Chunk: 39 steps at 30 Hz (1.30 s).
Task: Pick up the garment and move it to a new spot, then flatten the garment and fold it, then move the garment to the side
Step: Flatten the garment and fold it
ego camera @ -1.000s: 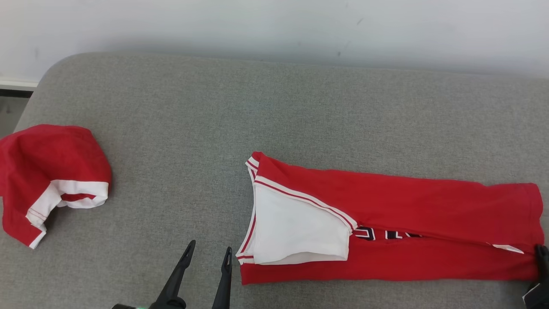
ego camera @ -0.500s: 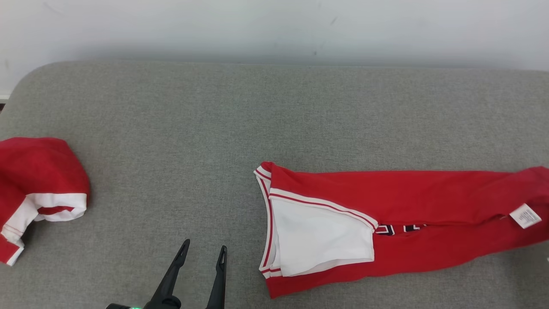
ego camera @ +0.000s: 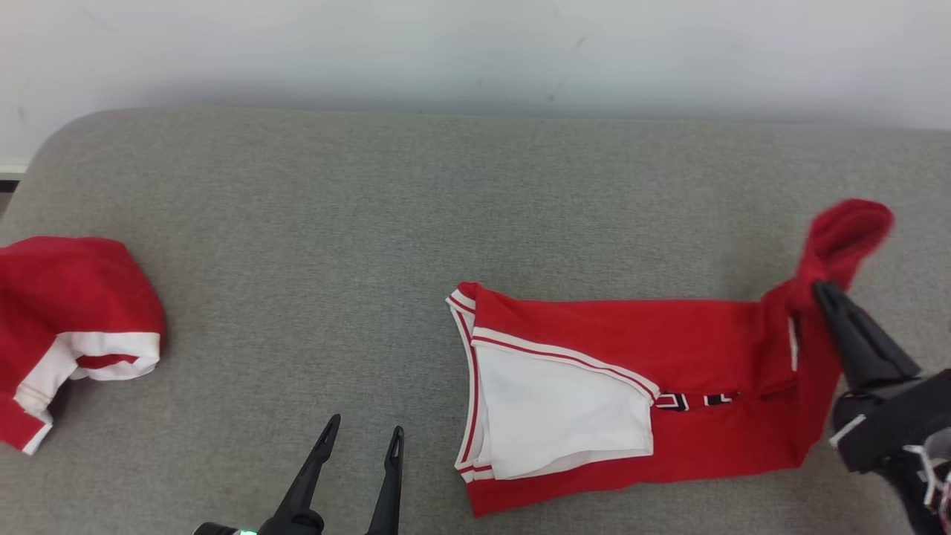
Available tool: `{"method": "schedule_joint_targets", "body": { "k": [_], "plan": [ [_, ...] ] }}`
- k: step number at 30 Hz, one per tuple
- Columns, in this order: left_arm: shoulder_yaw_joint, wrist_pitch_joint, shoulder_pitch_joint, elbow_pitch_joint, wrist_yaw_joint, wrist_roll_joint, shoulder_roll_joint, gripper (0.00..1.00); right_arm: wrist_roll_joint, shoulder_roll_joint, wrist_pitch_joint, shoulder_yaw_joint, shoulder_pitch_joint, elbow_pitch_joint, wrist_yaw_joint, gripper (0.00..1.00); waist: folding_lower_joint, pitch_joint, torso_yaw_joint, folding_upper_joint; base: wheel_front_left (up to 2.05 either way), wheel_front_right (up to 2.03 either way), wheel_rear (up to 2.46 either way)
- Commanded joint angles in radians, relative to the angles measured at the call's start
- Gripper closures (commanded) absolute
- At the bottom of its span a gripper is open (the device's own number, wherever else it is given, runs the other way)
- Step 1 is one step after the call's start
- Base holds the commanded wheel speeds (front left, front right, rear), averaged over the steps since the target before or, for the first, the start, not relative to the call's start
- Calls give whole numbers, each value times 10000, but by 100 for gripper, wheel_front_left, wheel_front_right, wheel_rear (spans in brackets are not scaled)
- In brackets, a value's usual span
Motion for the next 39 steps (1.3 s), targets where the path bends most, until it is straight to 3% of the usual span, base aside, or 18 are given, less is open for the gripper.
{"method": "schedule_joint_targets", "body": {
  "k": [1, 10, 19, 31, 37, 38, 39],
  "plan": [
    [0, -39, -70, 59, -35, 18, -57, 0, -119, 255, 228, 181, 88, -427, -25, 100, 0, -86, 207, -1, 0, 0, 0],
    [42, -39, -117, 130, -108, 49, -220, 0, -431, 1024, 845, 1267, -281, -1239, -25, 100, 0, -62, 878, -1, 0, 0, 0],
    [122, -39, -223, 251, -321, 146, -526, 0, -68, 1512, 881, 2768, -1072, -91, -25, 100, 0, 102, 1562, -1, 0, 0, 0],
    [436, -39, -103, 316, -592, 253, -903, 0, 349, 1240, 1046, 4319, -1141, 580, -25, 100, 0, 186, 1918, -1, 0, 0, 0],
    [562, -39, -22, 366, -691, 310, -982, 0, 452, 1453, 1007, 4791, -1139, 969, -25, 100, 0, 136, 1837, -1, 0, 0, 0],
    [591, -39, -9, 372, -708, 335, -1000, 0, 461, 1503, 979, 4857, -1171, 1009, -25, 94, 0, 130, 1816, -1, 0, 0, 0],
    [611, -39, 9, 385, -724, 354, -1017, 0, 461, 1588, 830, 4867, -1235, 1012, -25, 32, 0, 119, 1792, -1, 0, 0, 0]
  ]
}}
